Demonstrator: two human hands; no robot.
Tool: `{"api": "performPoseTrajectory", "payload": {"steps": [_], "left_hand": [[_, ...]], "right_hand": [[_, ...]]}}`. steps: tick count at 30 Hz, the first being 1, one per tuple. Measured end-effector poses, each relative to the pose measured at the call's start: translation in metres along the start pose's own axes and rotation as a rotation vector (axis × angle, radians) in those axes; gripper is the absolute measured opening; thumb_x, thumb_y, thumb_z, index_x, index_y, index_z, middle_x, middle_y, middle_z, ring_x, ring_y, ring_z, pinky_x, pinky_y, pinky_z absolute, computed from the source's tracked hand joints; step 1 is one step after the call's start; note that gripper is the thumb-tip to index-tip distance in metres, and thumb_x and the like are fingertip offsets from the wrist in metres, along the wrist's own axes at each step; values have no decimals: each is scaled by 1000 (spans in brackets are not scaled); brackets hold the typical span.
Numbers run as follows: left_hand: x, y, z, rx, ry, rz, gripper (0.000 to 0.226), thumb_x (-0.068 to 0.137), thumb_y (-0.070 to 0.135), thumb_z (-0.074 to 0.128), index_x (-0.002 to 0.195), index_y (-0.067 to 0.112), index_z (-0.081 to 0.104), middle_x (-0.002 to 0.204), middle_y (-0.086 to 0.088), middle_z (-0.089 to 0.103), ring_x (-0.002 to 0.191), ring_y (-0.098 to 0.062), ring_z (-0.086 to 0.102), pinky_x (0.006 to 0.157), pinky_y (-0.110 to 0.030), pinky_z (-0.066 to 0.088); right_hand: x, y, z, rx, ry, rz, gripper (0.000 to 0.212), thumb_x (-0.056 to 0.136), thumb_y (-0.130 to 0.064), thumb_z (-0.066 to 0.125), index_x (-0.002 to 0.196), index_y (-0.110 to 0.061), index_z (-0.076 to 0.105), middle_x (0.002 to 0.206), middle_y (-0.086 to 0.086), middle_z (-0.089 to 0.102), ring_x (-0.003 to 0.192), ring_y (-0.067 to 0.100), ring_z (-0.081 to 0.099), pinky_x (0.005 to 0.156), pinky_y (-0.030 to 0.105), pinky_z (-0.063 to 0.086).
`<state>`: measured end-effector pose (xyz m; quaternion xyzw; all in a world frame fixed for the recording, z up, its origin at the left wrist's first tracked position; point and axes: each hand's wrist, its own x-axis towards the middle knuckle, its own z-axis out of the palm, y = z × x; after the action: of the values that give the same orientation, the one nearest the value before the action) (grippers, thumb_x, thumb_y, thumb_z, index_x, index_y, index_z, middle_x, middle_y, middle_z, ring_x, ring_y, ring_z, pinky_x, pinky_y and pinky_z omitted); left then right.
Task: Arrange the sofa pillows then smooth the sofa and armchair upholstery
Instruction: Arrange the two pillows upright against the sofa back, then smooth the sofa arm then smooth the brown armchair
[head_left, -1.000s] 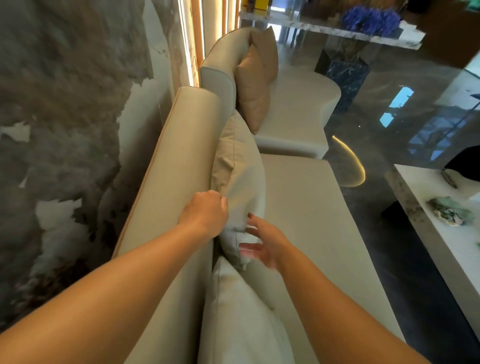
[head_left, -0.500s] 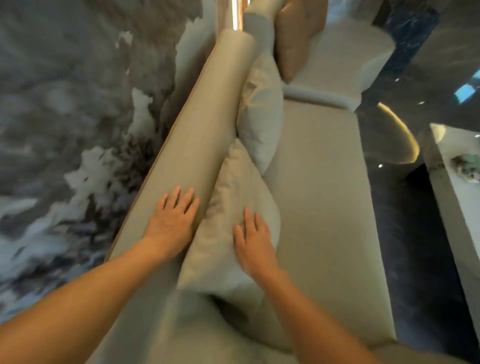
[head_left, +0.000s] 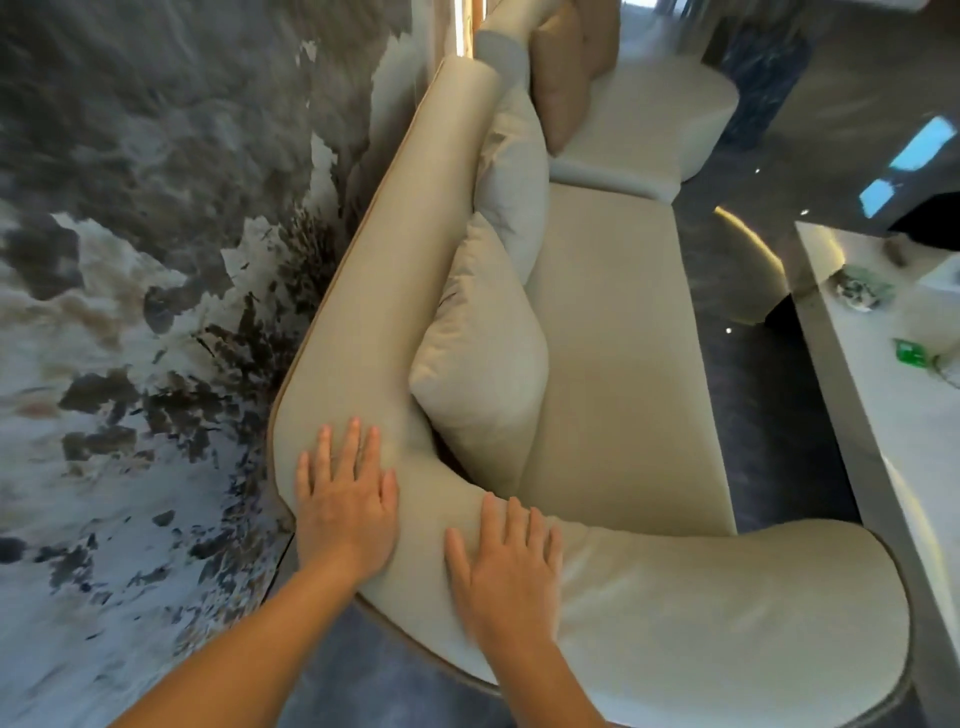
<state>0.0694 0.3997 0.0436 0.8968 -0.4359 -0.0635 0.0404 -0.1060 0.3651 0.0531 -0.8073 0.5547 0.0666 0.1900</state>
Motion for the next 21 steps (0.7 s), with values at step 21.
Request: {"api": "performPoseTrajectory", "payload": {"steps": [21], "left_hand": [[-23,4,14,-135,123,-86,67,90,59,13,154,37,12,166,8,4,150,-30,-9,115,-68,0]], "right_hand": [[-17,-11,28,-14,246,94,77,86,-67,7,154,-30,9,164,5,16,149,32,7,115,58,-7]]}}
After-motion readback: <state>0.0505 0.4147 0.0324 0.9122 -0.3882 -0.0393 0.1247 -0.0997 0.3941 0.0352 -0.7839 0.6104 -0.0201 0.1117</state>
